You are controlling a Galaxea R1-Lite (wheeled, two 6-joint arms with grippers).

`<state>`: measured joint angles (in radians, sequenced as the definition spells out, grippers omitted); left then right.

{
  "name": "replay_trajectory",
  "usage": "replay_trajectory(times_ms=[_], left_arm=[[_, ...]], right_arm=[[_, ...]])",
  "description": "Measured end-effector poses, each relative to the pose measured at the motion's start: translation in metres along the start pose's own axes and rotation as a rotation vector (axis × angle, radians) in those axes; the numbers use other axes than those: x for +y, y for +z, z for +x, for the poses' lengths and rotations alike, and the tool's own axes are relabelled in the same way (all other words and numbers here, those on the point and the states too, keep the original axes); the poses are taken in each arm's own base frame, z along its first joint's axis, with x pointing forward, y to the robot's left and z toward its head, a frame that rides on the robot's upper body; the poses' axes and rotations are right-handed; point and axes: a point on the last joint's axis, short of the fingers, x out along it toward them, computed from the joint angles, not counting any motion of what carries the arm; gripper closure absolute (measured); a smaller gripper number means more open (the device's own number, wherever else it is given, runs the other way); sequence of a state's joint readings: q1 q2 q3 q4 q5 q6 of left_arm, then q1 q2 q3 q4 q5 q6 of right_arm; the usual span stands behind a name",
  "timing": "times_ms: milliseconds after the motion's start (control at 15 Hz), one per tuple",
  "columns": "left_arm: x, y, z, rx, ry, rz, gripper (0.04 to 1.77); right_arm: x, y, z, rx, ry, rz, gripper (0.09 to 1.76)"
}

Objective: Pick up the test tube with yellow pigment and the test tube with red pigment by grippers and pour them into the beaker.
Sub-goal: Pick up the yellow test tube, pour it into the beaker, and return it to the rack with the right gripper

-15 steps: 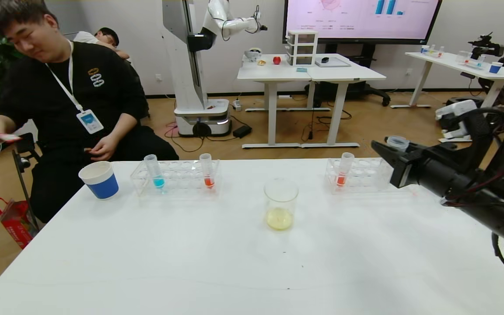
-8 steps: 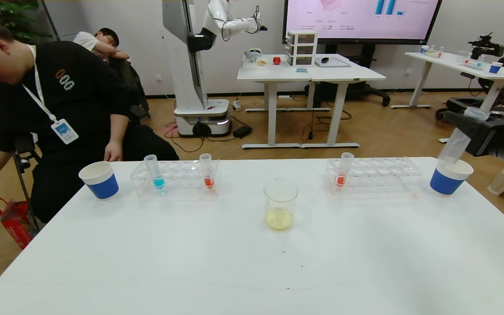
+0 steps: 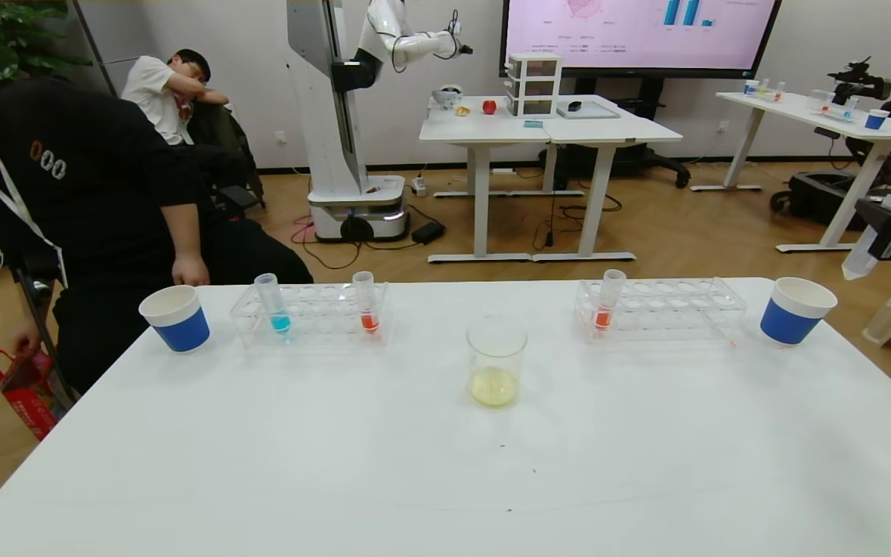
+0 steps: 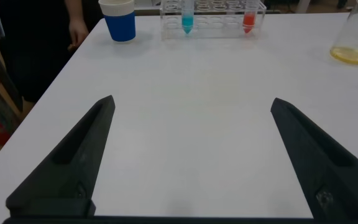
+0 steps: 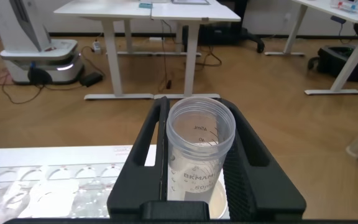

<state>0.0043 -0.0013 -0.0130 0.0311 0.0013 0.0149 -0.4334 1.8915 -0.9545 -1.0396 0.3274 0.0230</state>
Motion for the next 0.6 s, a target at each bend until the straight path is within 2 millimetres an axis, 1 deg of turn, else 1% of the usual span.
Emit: replay_trajectory(times_ms=[67, 200, 400, 600], left_arm=[[0.0, 0.0, 0.0, 0.0, 0.0, 0.0, 0.06], [0.0, 0.0, 0.0, 0.0, 0.0, 0.0, 0.06], [0.0, 0.0, 0.0, 0.0, 0.0, 0.0, 0.06], [0.0, 0.0, 0.0, 0.0, 0.0, 0.001, 0.06]], right_arm=[[-0.007, -0.01, 0.007, 0.004, -0.011, -0.01, 1.34], [-0.014, -0.029, 0.019, 0.019, -0.015, -0.015, 1.34], [-0.017, -0.056, 0.03, 0.06, -0.015, -0.002, 1.34], [-0.02, -0.077, 0.039, 0.037, -0.015, -0.01, 1.34]])
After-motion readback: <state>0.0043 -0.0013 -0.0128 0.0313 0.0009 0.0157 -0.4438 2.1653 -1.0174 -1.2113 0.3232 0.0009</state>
